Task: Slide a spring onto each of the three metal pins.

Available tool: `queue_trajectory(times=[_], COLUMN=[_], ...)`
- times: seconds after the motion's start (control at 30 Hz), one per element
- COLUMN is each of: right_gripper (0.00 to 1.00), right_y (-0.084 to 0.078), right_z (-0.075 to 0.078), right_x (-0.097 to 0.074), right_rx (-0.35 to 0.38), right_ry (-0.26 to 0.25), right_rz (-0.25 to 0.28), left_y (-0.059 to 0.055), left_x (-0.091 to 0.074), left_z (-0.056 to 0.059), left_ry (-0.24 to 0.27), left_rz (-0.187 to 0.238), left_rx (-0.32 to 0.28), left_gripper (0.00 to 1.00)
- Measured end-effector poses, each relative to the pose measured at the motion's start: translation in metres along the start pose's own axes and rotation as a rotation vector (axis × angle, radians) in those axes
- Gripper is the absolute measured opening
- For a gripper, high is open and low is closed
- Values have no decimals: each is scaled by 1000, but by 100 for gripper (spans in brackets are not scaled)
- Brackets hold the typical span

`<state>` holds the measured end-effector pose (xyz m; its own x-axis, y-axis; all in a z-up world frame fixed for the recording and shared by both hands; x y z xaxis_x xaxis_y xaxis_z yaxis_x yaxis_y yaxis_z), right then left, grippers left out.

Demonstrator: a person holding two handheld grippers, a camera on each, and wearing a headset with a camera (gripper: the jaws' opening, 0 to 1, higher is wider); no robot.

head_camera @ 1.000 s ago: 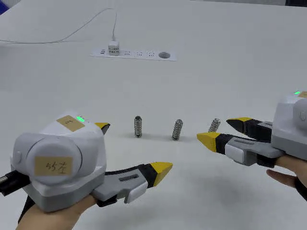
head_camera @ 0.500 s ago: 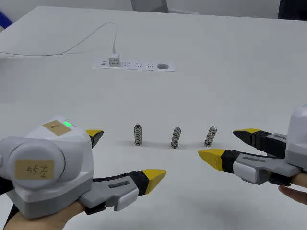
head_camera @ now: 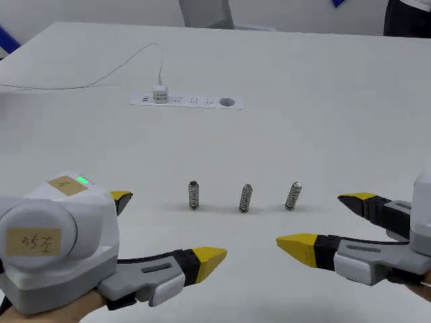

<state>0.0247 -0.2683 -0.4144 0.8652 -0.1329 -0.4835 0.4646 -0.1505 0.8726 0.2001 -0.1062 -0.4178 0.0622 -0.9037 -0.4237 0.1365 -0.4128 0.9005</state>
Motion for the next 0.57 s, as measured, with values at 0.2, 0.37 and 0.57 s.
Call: queue_trajectory(times=[0.2,0.37,0.57], right_gripper=[85,88,90], right_y=[-2,-1,1], right_z=[-3,-5,-6], right_x=[0,-1,-3], right_rx=[-3,-6,-6], right_ry=[-4,-1,3], right_rz=[-5,4,22], left_y=[-1,-1,1], left_x=[-1,-2,-4], left_z=[-1,-1,0], left_ry=[6,16,19], left_rz=[-10,-17,-3], left_rx=[8,37,33], left_gripper=[100,100,100])
Point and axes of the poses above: the centre of the closed fingertips' face, and the gripper's own axes: x roughly forward along the fingers, z roughly to its right, y roughly out of its top, the point moved 7 cm from there along -x, roughly backward along the fingers, and after that the axes turned 2 degrees about -x, right-handed, at the moved point
